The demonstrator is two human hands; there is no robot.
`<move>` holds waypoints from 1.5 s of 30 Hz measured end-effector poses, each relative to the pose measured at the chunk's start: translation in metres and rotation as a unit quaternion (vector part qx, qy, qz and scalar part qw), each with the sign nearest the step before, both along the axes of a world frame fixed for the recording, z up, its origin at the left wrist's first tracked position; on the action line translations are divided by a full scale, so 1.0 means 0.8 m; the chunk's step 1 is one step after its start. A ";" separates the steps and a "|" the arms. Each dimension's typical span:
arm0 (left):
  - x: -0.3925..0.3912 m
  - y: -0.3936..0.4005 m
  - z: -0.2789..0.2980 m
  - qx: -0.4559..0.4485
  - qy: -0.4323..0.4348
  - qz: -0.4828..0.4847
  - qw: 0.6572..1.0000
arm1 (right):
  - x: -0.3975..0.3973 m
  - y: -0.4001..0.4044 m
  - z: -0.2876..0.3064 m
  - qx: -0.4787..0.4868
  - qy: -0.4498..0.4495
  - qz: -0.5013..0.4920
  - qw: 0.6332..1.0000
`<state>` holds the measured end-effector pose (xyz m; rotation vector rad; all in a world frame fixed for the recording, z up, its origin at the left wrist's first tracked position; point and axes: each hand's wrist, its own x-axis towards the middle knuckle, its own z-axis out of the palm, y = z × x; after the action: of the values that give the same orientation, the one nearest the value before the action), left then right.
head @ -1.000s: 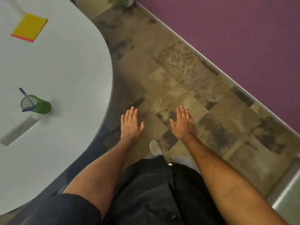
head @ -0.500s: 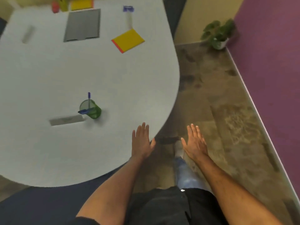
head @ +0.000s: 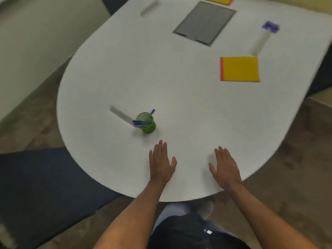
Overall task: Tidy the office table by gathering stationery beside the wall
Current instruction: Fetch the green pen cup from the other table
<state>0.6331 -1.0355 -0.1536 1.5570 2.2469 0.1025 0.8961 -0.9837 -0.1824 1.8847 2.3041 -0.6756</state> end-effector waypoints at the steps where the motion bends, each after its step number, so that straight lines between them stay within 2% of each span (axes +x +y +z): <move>1: -0.007 0.006 0.000 0.001 -0.004 0.028 1.000 | -0.011 0.021 0.000 0.002 0.003 0.024 1.000; 10: -0.083 0.050 -0.023 0.002 -0.018 0.186 0.982 | -0.154 0.148 0.000 0.017 0.055 0.138 0.989; 15: -0.108 0.071 -0.044 0.011 -0.032 0.233 0.972 | -0.227 0.192 -0.003 -0.003 0.083 0.175 0.981; 22: -0.130 0.102 -0.060 0.105 -0.107 0.277 0.949 | -0.311 0.230 -0.009 -0.123 0.181 0.212 0.952; 26: -0.138 0.115 -0.063 0.174 -0.164 0.333 0.912 | -0.346 0.242 -0.012 -0.181 0.228 0.207 0.934; 30: -0.143 0.122 -0.065 0.176 -0.224 0.392 0.875 | -0.360 0.243 -0.015 -0.200 0.257 0.230 0.917; 36: -0.144 0.124 -0.070 0.156 -0.243 0.402 0.869 | -0.361 0.235 -0.013 -0.219 0.278 0.208 0.912; 45: -0.112 0.117 -0.048 0.206 -0.281 0.382 0.856 | -0.322 0.217 0.016 -0.201 0.314 0.201 0.906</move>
<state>0.5434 -0.9416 -0.1918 0.5424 2.2558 1.1615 0.6386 -0.8101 -0.1699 1.0514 2.4839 -1.7170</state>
